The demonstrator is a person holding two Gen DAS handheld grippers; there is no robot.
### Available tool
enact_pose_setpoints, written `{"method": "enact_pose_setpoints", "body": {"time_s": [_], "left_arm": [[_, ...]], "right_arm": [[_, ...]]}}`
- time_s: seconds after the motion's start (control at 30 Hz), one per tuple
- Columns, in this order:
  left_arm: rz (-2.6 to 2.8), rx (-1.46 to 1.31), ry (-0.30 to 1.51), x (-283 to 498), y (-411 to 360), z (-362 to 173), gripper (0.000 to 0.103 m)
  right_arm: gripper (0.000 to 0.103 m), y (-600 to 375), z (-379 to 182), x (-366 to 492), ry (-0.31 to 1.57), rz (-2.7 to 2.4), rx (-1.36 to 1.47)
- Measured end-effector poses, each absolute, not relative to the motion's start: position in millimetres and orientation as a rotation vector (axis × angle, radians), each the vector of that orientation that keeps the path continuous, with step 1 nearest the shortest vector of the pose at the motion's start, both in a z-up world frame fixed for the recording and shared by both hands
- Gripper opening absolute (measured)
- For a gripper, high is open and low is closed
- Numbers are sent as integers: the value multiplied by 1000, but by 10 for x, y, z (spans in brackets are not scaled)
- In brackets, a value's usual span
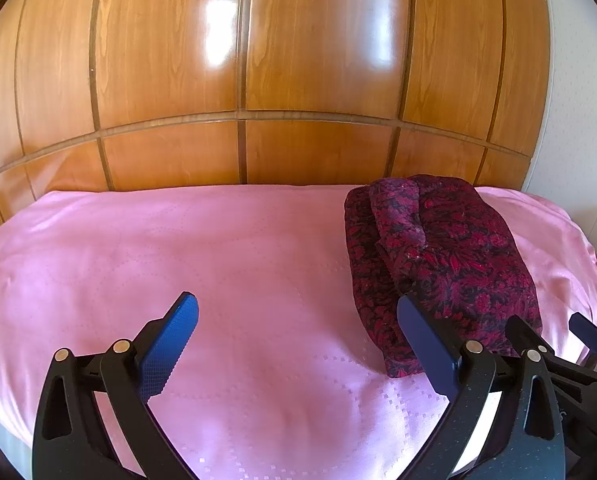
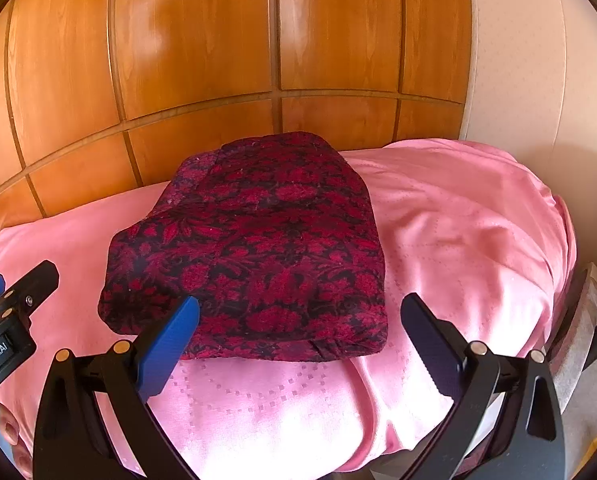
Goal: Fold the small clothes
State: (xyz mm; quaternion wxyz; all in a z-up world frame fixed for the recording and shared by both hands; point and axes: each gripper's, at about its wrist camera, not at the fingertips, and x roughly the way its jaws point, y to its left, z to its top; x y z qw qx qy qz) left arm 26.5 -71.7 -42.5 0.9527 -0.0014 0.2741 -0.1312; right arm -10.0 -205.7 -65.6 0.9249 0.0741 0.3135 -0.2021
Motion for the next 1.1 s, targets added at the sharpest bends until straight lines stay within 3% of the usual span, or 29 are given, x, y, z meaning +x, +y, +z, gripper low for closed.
{"method": "enact_pose_setpoints", "body": {"time_s": [1.1], "left_arm": [[-257, -14, 538, 228, -646, -393, 98]], "right_arm": [[101, -2007, -698, -33, 655, -392, 140]]}}
